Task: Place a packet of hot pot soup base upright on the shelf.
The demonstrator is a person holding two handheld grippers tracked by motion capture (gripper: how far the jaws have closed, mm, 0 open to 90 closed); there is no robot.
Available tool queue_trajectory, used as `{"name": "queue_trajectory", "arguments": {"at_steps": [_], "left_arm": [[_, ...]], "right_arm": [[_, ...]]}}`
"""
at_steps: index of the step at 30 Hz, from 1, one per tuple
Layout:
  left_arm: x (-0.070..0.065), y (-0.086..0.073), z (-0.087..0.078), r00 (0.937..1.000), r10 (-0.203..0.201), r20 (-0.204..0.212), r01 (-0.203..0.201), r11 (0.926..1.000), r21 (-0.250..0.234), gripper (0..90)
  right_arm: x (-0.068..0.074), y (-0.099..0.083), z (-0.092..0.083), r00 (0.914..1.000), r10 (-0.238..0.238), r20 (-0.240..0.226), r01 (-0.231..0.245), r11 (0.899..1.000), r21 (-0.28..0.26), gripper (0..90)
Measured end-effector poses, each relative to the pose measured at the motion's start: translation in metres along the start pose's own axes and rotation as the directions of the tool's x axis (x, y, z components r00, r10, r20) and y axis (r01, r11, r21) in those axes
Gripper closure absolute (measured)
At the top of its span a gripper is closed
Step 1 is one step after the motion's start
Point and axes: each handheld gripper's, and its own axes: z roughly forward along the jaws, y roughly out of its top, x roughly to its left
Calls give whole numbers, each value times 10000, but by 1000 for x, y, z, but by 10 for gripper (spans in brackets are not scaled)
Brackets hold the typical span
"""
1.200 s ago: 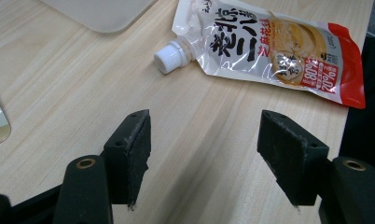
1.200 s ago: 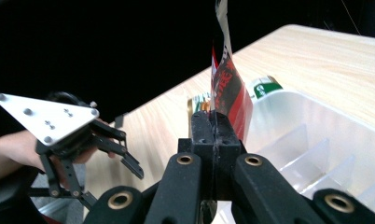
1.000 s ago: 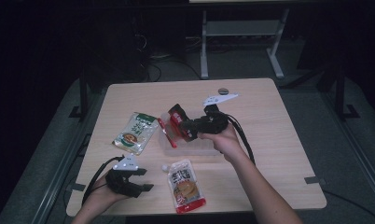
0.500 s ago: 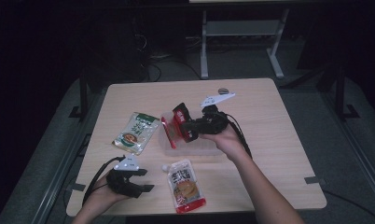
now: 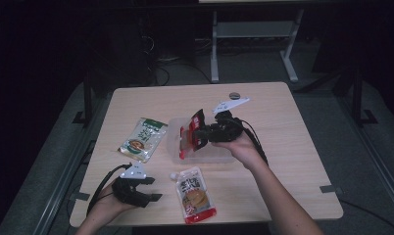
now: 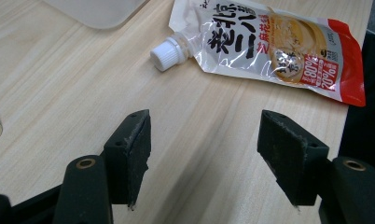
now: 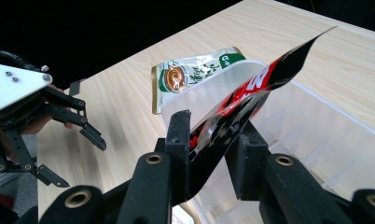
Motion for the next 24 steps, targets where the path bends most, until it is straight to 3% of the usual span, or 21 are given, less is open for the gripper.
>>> {"name": "queue_trajectory", "arguments": {"at_steps": [5,7,17,24], "left_arm": [[0,0,0,10000,-13,-6,13,10000,7,346],[0,0,1,10000,-14,-19,14,10000,1,346],[1,-1,0,9999,-100,5,100,9999,-20,346],[1,0,1,10000,2,20,-2,10000,48,346]], "right_arm": [[-1,0,1,10000,38,-4,-38,10000,-86,762],[-1,1,3,9999,121,60,-120,9996,-259,826],[-6,4,18,9992,389,27,-386,9971,-654,889],[-6,5,31,9996,296,19,-295,9983,-508,891]]}}
